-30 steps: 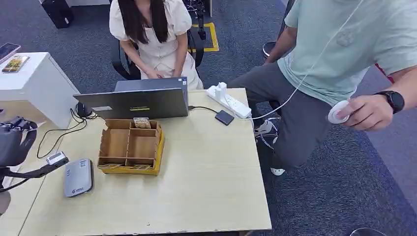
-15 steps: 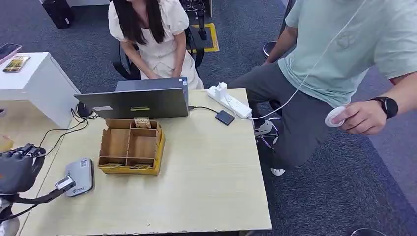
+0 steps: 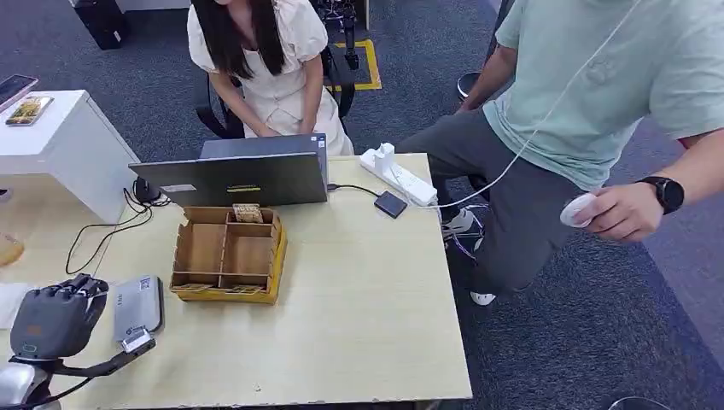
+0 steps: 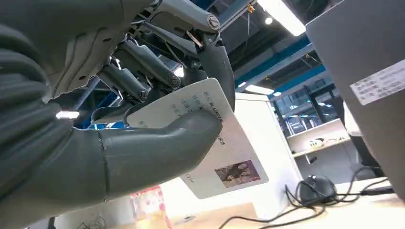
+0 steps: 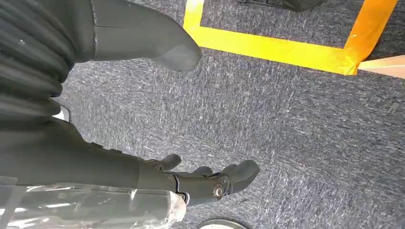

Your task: Pass the card to the sensor for recognition and then transmit it.

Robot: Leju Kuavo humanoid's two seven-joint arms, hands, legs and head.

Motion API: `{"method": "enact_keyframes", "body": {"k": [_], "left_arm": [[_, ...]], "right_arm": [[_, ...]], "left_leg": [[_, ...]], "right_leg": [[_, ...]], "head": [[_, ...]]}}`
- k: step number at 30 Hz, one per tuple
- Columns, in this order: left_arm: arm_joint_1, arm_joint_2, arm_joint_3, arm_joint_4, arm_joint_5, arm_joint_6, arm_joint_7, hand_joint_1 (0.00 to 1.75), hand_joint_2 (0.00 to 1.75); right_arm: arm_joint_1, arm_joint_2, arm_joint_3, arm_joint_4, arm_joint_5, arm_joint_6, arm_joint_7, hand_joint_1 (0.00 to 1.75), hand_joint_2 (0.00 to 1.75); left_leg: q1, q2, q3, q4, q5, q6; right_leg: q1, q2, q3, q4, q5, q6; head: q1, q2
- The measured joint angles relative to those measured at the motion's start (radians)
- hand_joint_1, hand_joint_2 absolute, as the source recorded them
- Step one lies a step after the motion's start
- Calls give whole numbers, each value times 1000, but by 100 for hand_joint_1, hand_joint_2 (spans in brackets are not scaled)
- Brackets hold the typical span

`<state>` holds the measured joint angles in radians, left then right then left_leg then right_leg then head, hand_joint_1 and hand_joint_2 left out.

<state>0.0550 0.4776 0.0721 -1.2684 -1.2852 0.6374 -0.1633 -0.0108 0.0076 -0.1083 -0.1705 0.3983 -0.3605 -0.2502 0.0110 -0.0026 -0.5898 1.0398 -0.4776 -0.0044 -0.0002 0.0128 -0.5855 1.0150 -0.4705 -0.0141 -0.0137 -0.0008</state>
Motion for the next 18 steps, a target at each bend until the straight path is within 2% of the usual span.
{"method": "enact_keyframes", "body": {"k": [18], "left_arm": [[23,-101,-2,34,1,6,-10,175,175]], "right_arm": [[0,0,-18,0,6,-1,-6,0,175]], "left_leg": [[0,0,0,0,0,0]], "right_leg": [[0,-1,0,0,0,0]], "head": [[0,0]]}}
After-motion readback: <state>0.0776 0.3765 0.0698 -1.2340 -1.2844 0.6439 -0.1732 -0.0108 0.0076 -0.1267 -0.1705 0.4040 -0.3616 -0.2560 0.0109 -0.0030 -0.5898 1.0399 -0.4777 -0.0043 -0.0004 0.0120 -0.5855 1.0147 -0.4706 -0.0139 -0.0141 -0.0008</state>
